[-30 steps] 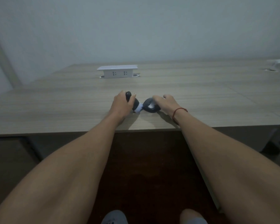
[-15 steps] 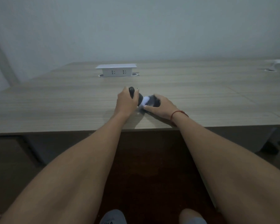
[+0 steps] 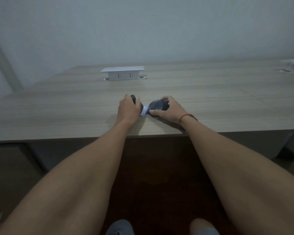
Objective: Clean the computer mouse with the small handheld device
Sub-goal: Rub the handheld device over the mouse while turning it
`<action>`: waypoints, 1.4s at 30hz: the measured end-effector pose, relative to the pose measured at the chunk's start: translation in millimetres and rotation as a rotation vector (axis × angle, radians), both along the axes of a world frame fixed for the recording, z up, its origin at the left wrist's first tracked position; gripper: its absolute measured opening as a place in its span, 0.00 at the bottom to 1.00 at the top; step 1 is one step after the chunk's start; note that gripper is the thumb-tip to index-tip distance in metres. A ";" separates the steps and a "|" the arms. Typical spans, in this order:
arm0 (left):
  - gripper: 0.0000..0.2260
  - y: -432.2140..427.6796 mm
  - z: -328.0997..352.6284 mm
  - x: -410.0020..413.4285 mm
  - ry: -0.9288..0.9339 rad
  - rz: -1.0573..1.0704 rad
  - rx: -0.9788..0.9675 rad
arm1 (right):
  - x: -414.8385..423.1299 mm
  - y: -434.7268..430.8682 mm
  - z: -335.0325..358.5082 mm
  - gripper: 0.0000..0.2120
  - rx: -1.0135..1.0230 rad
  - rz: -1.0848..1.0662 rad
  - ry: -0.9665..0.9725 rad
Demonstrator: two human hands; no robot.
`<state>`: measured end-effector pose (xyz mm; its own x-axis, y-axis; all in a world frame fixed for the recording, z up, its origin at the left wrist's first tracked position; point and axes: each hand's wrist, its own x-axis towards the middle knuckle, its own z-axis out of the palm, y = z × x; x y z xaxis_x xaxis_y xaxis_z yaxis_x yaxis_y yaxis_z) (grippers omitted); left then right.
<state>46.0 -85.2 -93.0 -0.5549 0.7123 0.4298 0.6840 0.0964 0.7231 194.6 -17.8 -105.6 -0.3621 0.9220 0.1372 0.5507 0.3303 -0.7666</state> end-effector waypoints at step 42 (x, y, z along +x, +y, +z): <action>0.13 7.8 9.4 2.7 0.156 -0.049 -0.046 | 1.1 -5.2 -8.3 0.54 0.032 0.040 0.060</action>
<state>48.8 -77.4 -83.5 -0.4479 0.7579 0.4743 0.7923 0.0907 0.6033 195.8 -23.1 -113.8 -0.3886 0.9018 0.1891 0.4898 0.3759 -0.7866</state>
